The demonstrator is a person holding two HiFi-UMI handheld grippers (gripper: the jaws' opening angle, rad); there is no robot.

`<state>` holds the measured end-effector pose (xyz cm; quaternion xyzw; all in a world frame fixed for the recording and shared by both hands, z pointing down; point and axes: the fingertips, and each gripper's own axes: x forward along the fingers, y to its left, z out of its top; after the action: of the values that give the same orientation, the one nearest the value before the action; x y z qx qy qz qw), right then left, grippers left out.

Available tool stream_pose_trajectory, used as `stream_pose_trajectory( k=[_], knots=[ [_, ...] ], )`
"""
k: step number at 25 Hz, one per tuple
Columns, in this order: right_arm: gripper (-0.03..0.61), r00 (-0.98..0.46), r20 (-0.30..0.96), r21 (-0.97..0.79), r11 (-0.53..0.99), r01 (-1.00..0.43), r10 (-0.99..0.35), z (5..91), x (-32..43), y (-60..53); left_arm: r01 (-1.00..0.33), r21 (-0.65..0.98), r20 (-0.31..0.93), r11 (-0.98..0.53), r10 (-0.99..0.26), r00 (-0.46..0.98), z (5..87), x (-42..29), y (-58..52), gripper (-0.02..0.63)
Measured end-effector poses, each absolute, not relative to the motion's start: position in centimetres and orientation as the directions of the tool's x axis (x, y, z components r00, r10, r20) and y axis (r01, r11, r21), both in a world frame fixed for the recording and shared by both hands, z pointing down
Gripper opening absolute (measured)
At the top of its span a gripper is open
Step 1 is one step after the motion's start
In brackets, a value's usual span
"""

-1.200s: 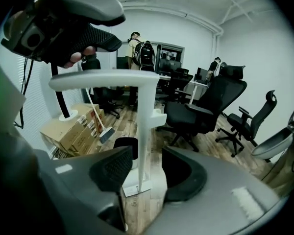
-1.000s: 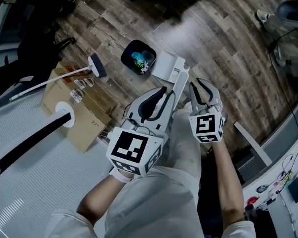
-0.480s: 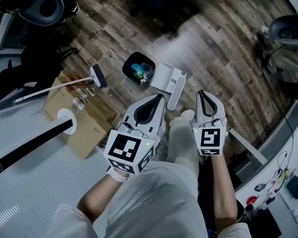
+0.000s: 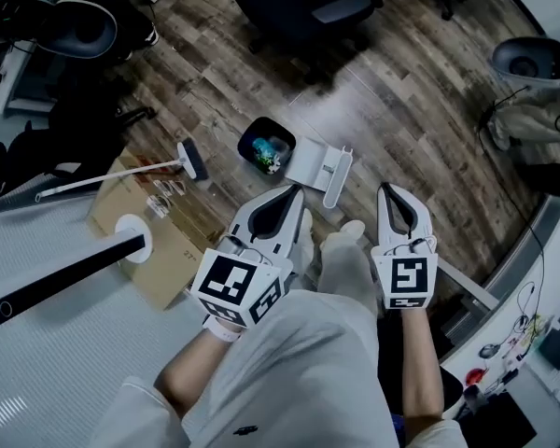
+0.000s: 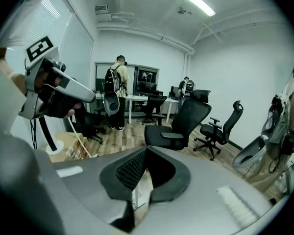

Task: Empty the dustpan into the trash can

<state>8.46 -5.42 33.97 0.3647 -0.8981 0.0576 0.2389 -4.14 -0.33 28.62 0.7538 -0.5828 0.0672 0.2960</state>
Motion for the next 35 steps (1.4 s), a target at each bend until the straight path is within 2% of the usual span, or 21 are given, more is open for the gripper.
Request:
stream_pose_trajectory(
  k=[6, 16, 35],
  knots=[
    [0.012, -0.639, 0.433, 0.025, 0.717, -0.696, -0.635, 29.8, 8.4, -4.0, -0.919, 0.358, 0.406, -0.166, -0.859, 0.313, 25.6, -5.1, 1.1, 0.006],
    [0.012, -0.641, 0.411, 0.056, 0.719, -0.692, -0.648, 25.2, 10.0, -2.7, -0.911, 0.358, 0.347, -0.206, -0.877, 0.334, 21.1, -5.2, 2.7, 0.006],
    [0.012, -0.643, 0.275, 0.045, 0.678, -0.734, -0.715, 17.0, 12.1, -0.2, -0.922, 0.296, 0.253, -0.251, -0.910, 0.329, 15.2, -5.7, 4.5, 0.006]
  ],
)
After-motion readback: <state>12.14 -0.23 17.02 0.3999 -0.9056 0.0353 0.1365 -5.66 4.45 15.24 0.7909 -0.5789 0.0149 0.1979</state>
